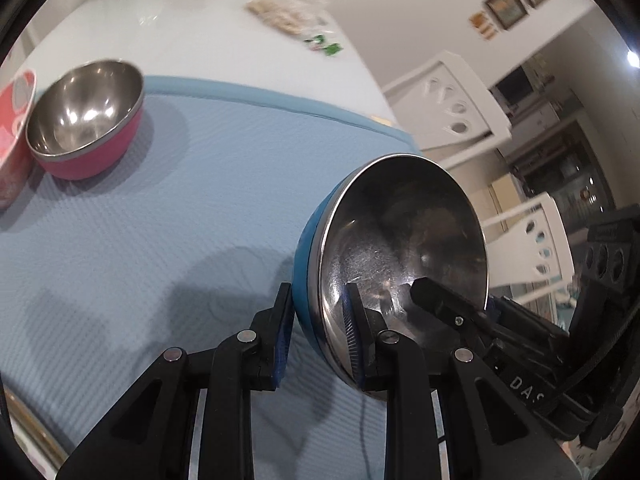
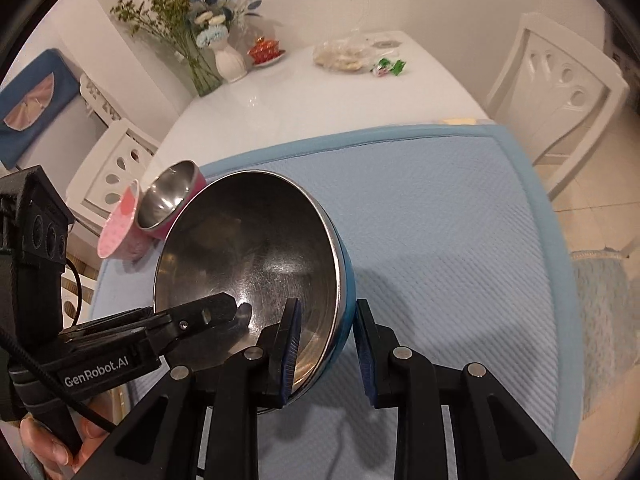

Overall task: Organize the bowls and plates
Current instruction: 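Carry the blue bowl across the mat with both grippers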

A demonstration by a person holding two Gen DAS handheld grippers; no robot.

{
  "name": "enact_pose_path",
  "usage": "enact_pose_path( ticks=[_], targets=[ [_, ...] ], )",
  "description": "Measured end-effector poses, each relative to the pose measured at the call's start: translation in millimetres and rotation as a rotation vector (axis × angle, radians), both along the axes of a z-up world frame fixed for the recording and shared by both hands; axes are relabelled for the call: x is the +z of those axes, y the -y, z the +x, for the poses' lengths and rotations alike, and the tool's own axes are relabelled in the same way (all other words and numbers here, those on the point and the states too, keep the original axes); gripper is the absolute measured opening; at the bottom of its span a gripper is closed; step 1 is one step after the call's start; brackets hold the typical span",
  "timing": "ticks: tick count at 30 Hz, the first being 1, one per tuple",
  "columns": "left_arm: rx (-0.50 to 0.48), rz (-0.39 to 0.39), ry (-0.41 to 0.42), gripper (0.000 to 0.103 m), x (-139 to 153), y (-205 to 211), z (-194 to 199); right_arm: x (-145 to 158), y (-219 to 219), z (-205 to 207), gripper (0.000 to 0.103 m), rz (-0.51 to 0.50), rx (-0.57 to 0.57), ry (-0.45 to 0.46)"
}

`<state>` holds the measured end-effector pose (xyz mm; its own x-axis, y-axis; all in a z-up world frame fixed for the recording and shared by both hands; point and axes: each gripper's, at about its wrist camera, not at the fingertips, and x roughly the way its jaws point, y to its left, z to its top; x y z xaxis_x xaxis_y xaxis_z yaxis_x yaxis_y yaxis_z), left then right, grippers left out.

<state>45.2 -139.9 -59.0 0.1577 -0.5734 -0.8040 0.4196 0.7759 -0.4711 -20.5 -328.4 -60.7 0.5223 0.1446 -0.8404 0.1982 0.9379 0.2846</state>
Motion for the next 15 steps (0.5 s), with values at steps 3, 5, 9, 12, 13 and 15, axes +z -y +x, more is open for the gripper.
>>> enact_pose_path(
  ticks=[3, 5, 9, 12, 13, 15],
  targets=[
    [-0.025, -0.007, 0.014, 0.021, 9, 3, -16, 9, -1, -20, 0.026, 0.003, -0.020, 0.005],
    [-0.038, -0.013, 0.016, 0.021, 13, 6, -26, 13, -1, -35, 0.026, -0.003, -0.035, 0.005],
    [-0.070, -0.008, 0.005, 0.021, 12, 10, -50, 14, 0, -58, 0.026, 0.000, -0.060, -0.010],
    [-0.082, 0.003, -0.025, 0.021, 2, 12, -67, 9, 1, -74, 0.026, 0.007, -0.077, -0.034],
    [-0.083, 0.006, -0.042, 0.021, -3, 12, -73, 7, 1, -81, 0.027, 0.006, -0.082, -0.045],
    [-0.085, 0.011, -0.064, 0.021, -11, 14, -81, 2, 1, -89, 0.027, 0.006, -0.089, -0.063]
  ],
)
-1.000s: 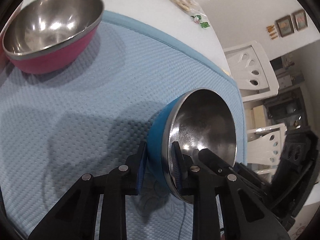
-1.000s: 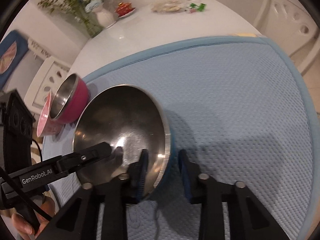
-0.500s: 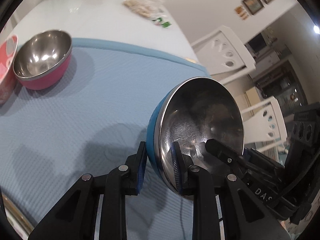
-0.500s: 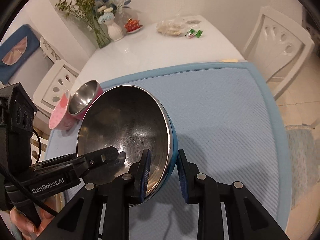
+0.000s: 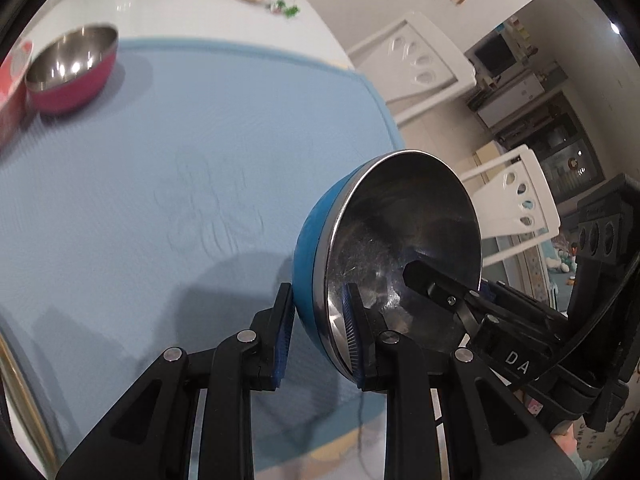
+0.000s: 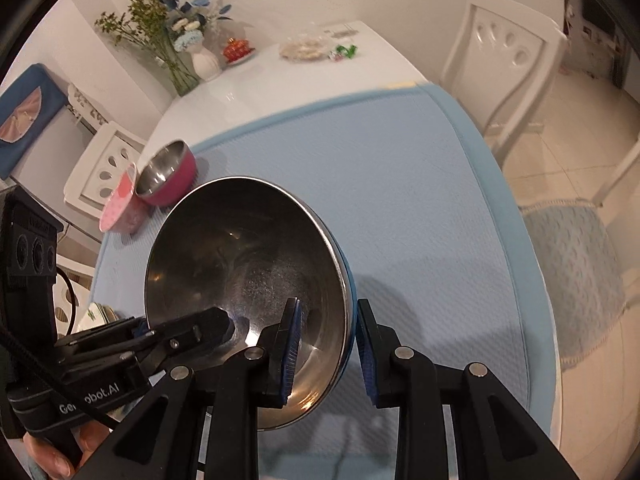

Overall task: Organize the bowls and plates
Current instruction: 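Carry the blue bowl across the mat with both grippers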

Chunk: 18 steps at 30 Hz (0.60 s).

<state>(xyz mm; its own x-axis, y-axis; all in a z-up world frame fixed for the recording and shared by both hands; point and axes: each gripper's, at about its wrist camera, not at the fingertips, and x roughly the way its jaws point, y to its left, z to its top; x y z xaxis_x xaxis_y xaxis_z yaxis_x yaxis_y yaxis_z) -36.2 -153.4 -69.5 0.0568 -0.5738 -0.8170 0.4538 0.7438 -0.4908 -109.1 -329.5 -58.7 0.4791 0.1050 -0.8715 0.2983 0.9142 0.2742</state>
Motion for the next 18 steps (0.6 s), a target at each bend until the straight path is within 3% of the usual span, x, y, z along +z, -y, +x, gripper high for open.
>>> enact_pose_path(
  ticks=[7, 18],
  targets=[
    [-0.003, 0.032, -0.057, 0.021, -25, 4, -22, -28, 2, -17, 0.028, 0.024, -0.014, -0.119],
    [-0.013, 0.034, -0.090, 0.021, -37, 22, -30, -36, 10, -30, 0.028, 0.026, -0.042, -0.155]
  ],
)
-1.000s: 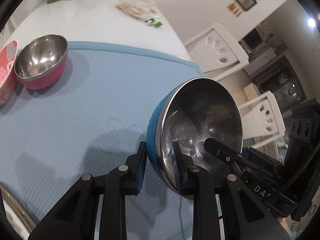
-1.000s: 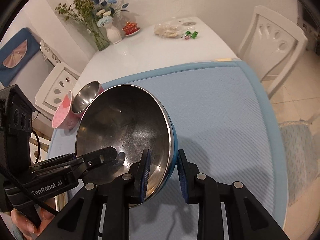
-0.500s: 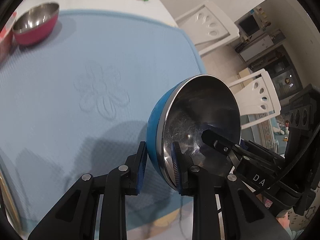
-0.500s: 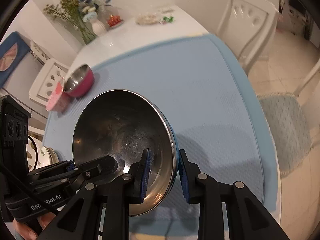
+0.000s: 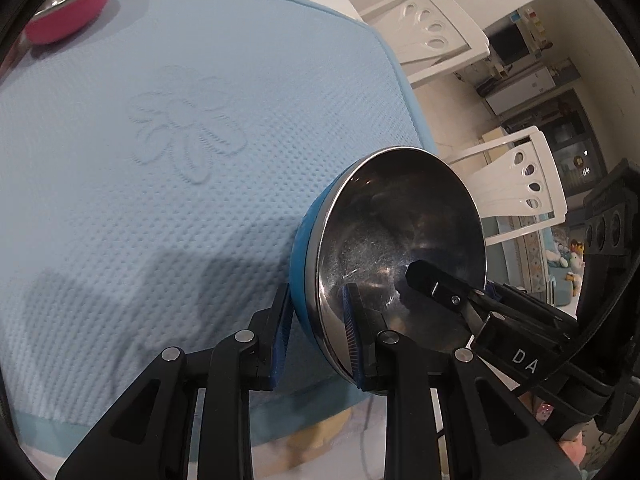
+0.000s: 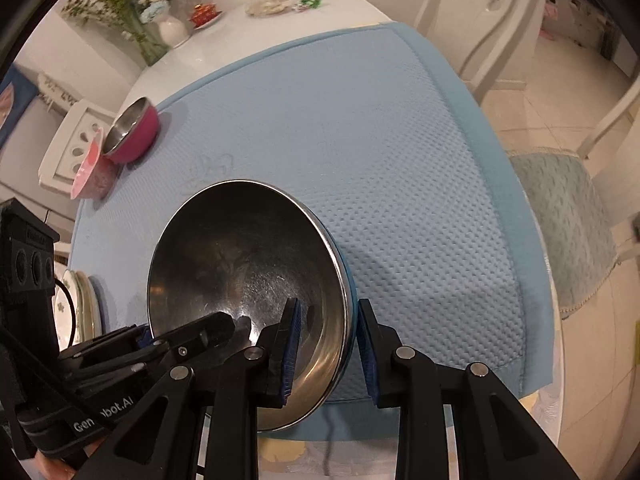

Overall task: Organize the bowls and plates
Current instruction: 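Carry the blue bowl across the mat with both grippers, then lower the blue bowl onto the mat and open both grippers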

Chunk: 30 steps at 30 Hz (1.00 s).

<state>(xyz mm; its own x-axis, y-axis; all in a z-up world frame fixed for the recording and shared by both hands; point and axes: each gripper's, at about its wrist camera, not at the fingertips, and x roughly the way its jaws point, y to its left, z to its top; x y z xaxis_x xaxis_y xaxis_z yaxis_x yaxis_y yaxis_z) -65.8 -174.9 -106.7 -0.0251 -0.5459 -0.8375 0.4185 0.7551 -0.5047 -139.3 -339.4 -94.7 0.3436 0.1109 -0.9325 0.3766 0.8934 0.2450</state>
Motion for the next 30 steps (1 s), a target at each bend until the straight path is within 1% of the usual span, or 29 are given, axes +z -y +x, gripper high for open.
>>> enact_pose_path(
  ticks=[7, 11, 14, 20, 27, 30],
  targets=[
    [-0.059, -0.004, 0.013, 0.021, -3, 36, 3, -8, 34, -4, 0.028, 0.006, -0.100, -0.023],
    [-0.067, 0.025, -0.002, 0.023, -11, 46, 3, -18, 50, -2, 0.028, 0.019, -0.134, -0.053],
    [-0.062, 0.028, -0.003, 0.023, -13, 43, 3, -21, 58, -5, 0.028, 0.055, -0.153, -0.046],
    [-0.034, 0.018, -0.011, 0.024, -7, 31, 9, -18, 60, -7, 0.028, 0.065, -0.137, -0.042],
    [-0.010, 0.004, -0.013, 0.026, 0, 16, 5, -2, 74, -12, 0.028, 0.072, -0.182, -0.007],
    [0.003, 0.001, -0.008, 0.026, 3, 9, 4, 5, 76, -12, 0.028, 0.096, -0.193, 0.015]
  ],
)
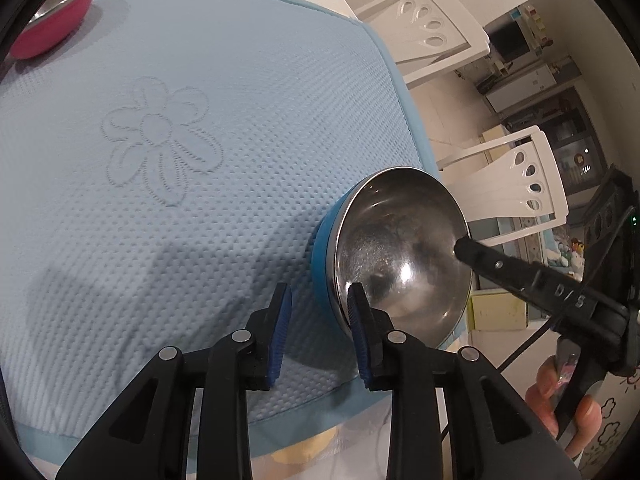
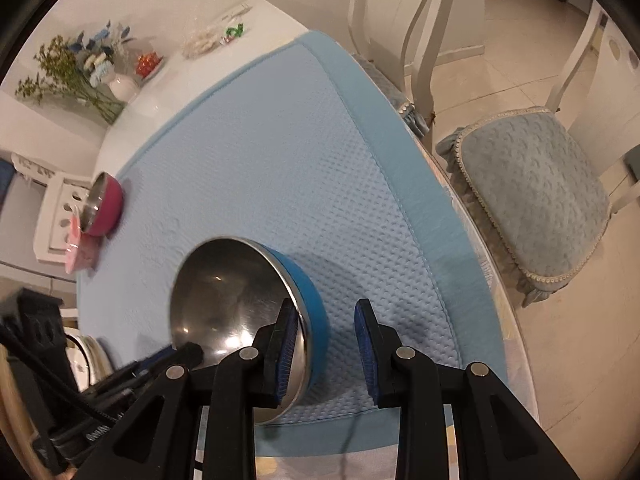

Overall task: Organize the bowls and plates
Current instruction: 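Lower the blue bowl onto the mat and open both grippers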

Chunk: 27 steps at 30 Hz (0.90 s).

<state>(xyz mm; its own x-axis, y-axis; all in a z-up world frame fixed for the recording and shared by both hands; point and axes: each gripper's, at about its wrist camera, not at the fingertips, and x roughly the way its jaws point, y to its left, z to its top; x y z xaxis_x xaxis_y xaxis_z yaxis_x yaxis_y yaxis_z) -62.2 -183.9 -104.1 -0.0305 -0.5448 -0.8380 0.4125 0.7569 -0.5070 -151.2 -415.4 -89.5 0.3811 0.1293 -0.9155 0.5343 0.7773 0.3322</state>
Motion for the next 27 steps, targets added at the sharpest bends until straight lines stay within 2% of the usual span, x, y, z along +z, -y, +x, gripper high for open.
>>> enact_pose_path(
  ticks=[7, 13, 17, 21, 25, 27],
  targets=[
    [0.025, -0.024, -0.008, 0.026, 7, -12, 4, 23, -13, 10, 0.028, -0.052, 0.053, 0.060],
    [0.053, 0.007, 0.014, 0.026, 13, -25, 7, 39, -26, 20, 0.028, -0.056, 0.106, 0.114],
    [0.119, 0.036, 0.026, 0.026, 17, -49, 10, 44, -44, 30, 0.032, -0.020, 0.165, 0.153],
    [0.192, 0.050, 0.045, 0.026, 26, -81, 15, 45, -70, 49, 0.042, 0.009, 0.239, 0.172],
    [0.245, 0.052, 0.054, 0.026, 31, -111, 26, 45, -105, 72, 0.043, 0.036, 0.303, 0.179],
    [0.271, 0.042, 0.049, 0.031, 31, -127, 36, 45, -118, 80, 0.044, 0.044, 0.318, 0.179]
  ],
)
